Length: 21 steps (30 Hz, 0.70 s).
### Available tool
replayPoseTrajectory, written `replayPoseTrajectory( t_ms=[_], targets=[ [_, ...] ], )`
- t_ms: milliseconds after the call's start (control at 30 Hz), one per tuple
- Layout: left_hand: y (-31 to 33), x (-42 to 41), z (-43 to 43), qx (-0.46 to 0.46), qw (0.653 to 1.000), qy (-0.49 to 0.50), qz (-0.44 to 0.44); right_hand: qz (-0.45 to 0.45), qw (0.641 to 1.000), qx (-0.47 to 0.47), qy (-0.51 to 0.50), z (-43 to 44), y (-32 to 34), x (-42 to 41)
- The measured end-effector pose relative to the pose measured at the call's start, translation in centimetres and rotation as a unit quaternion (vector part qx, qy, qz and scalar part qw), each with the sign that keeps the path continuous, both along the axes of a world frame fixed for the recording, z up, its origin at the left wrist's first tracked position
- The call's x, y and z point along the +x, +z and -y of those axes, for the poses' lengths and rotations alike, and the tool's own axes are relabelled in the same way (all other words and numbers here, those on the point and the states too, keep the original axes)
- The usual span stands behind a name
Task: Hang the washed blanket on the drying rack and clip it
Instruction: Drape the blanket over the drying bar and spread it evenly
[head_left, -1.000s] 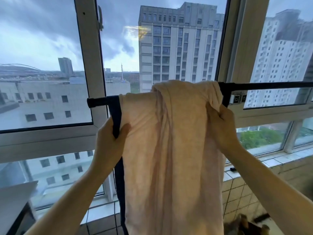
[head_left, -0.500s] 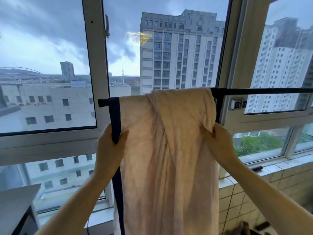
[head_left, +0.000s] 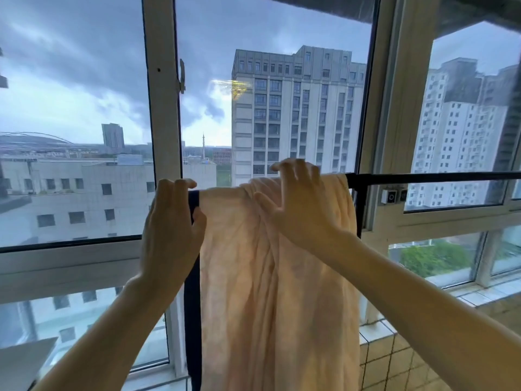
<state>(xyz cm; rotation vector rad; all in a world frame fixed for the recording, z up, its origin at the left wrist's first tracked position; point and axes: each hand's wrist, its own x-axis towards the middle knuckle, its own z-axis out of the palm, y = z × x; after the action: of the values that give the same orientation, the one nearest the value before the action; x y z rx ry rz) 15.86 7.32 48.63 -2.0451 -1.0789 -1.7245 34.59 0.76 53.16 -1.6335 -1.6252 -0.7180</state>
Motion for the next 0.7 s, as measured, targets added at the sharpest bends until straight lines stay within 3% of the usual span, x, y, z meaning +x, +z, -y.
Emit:
replayPoseTrajectory(
  t_ms=[100, 167, 367, 500, 700],
  targets=[
    [1.1, 0.6, -0.7, 0.065, 0.99, 0.061, -0.109, 0.051, 0.996, -0.063, -0.045, -1.6, 0.4, -1.0],
    [1.5, 1.5, -0.9, 0.086, 0.983, 0.034, -0.16, 0.07, 0.989, -0.098, -0.08, -2.5, 0.2, -1.2],
    [2.2, 4.1, -1.2, 0.068, 0.979, -0.03, -0.188, 0.091, 0.97, -0.166, -0.15, -3.4, 0.4, -1.2],
    [1.3, 4.8, -1.9, 0.057, 0.98, -0.006, -0.192, 0.106, 0.977, -0.159, -0.096, -2.1, 2.5, 0.2],
    [0.3, 5.2, -3.0, 0.064, 0.973, 0.075, -0.207, 0.011, 0.995, -0.091, 0.044, -3.1, 4.3, 4.6]
  ],
)
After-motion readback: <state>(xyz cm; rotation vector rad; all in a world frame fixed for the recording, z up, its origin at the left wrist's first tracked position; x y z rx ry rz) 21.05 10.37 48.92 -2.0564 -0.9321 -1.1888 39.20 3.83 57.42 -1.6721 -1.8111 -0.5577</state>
